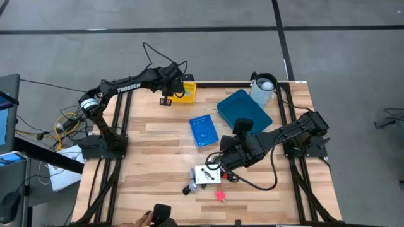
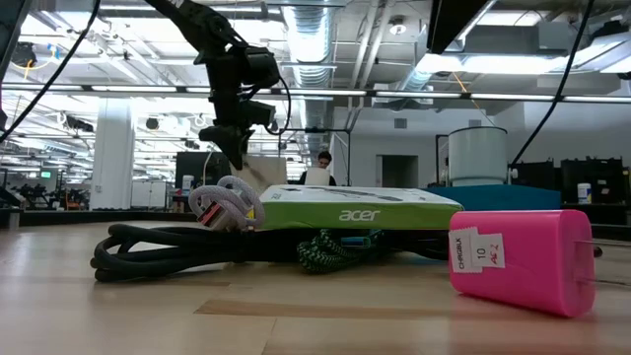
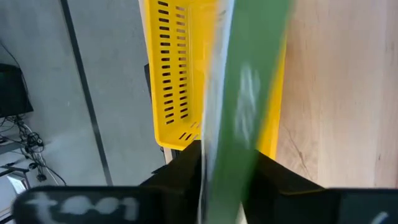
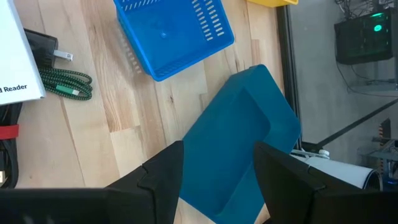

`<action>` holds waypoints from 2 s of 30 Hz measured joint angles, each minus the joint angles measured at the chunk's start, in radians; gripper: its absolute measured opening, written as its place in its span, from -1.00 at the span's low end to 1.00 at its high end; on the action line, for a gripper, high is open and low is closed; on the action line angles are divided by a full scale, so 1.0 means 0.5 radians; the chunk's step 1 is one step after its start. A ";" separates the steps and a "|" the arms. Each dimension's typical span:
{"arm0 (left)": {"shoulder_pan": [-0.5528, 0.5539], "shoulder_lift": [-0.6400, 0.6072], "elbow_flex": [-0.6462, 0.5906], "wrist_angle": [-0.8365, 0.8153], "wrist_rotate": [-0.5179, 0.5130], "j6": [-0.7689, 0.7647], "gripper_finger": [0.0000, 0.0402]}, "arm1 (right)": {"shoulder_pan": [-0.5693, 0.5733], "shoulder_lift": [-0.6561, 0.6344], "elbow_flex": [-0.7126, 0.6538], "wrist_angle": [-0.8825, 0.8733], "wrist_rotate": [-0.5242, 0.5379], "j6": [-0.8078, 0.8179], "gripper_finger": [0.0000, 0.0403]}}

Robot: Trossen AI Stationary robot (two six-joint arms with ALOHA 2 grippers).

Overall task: Pick and place items into bin
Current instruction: Put the white card reader box into the yellow bin

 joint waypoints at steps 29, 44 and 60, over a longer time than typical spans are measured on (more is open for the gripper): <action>-0.119 -0.001 -0.001 -0.094 -0.118 -0.094 -0.40 | 0.004 0.000 0.000 0.000 -0.035 -0.001 -0.09; -0.431 -0.405 0.021 -0.323 -0.148 -0.513 -0.40 | 0.213 0.004 -0.006 0.063 -0.186 0.112 -0.08; -0.773 -1.299 -0.091 -0.259 0.345 -1.476 -0.40 | 0.840 0.005 -0.630 0.901 0.636 0.775 -0.06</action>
